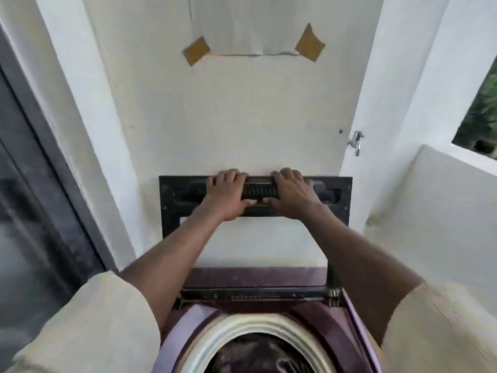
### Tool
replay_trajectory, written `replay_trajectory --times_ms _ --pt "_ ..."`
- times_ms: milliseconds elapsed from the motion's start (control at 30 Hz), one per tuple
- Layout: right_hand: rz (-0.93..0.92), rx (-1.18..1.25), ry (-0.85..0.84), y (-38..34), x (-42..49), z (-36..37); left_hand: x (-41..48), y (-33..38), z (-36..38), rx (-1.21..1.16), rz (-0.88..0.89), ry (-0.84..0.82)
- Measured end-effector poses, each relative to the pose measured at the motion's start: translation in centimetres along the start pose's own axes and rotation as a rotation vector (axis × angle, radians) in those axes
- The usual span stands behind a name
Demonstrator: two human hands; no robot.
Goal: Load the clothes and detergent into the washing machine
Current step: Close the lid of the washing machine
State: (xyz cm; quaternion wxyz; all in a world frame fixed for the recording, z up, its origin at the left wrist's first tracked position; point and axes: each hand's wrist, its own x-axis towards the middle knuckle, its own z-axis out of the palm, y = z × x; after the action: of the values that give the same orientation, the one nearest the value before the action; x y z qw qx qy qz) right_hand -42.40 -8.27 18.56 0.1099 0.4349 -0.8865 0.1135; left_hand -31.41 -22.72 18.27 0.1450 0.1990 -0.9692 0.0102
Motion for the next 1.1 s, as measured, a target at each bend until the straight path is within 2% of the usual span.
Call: replay_trajectory --times_ms 133,300,467,533,600,700,833,933,1000,1100 --pt "0.059 0.018 0.092 -0.3 -0.5 1.5 -0.1 -0.4 0.8 -0.045 0.005 0.151" --pt "0.111 -0.022 0.155 -1.2 -1.3 0.6 -1.2 1.5 0.1 0.087 -0.031 0.274" --pt "0.105 0.081 0.169 -1.8 -4.9 -0.9 -4.9 2.7 -1.5 -0.034 -0.047 0.326" --pt "0.055 0.117 0.237 -2.0 -7.5 -1.4 -7.3 3.5 -2.5 -0.155 -0.047 0.331" --pt "0.008 0.115 0.284 -2.1 -10.7 -2.4 -10.5 4.6 -3.4 -0.159 -0.052 0.331" --pt "-0.012 0.151 0.234 -2.7 -15.9 -4.0 -16.0 5.8 -5.0 -0.085 -0.043 0.221" --pt "-0.032 0.252 0.014 -4.2 -25.0 -3.2 -25.1 6.6 -5.0 -0.122 -0.053 -0.091" --pt "-0.062 0.259 -0.129 -4.8 -31.8 0.5 -31.5 7.3 -1.9 -0.237 -0.044 -0.276" --pt "-0.039 0.347 -0.251 -5.0 -35.5 3.1 -35.1 8.0 0.8 -0.326 -0.067 -0.406" --pt "-0.041 0.435 -0.365 -4.4 -38.4 6.6 -38.1 8.4 4.6 -0.391 -0.142 -0.503"
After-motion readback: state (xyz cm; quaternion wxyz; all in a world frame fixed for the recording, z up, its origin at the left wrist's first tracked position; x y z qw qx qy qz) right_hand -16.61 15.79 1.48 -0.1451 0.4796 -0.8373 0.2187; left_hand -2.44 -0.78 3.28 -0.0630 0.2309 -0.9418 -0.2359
